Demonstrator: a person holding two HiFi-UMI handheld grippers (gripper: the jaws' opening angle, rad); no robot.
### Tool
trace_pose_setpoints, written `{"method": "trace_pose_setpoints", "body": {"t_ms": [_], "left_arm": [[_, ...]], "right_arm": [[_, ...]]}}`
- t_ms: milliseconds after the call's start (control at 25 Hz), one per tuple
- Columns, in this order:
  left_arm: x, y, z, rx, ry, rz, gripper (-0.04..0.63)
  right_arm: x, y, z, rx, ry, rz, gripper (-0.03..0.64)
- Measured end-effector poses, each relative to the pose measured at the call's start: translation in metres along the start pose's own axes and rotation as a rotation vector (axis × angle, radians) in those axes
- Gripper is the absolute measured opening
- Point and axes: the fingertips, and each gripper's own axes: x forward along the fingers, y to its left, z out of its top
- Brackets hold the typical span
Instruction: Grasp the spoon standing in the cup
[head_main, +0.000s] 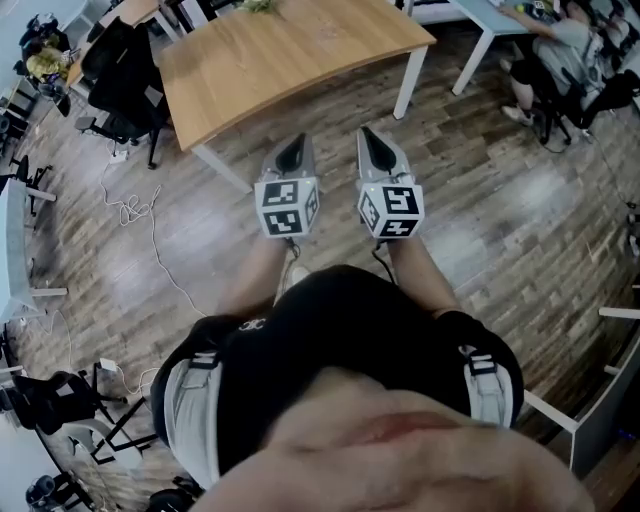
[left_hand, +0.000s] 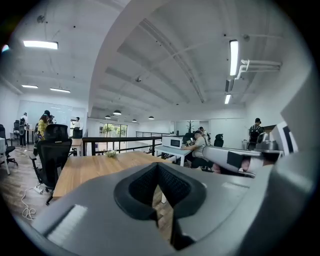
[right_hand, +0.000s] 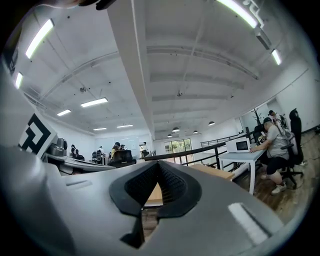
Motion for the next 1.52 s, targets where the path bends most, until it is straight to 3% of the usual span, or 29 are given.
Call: {"method": "trace_pose_setpoints", "body": {"t_ms": [280,440,760,920,1240,1520], "left_arm": [[0.003,-0.035,-0.012,-0.002,0.015,0.01,0.012],[0.005,-0.05,-0.019,0.008,0.032,0.014,0.012],[0.014,-0.052,-0.017,0.011,0.027,0.014,0.012],[0.032,-0.052,-0.023,-0.029,0.032,-0.013,0.012],[0.104,-0.055,-0.006,-0.004,0.011,-0.103,0.012],[0.168,-0.012,0.025,-0.018,-0.034,-0.112,0.012]], "right_arm": [[-0.021,-0.021,-0.01,0.026,0.026,0.056,0.0],[-0.03,-0.023,-0.009,-0.013,0.011,0.103,0.0],[-0.024,-0.033,-0.012,-0.022,0.026,0.064,0.0],[-0.018,-0.037,-0.018,-0.038,0.045,0.065,0.0],[0.03,-0.08,-0.01,-0.062,0.043,0.0,0.0],[0.107,-0.093,0.001,-0.095,0.044,0.001,0.0]]}}
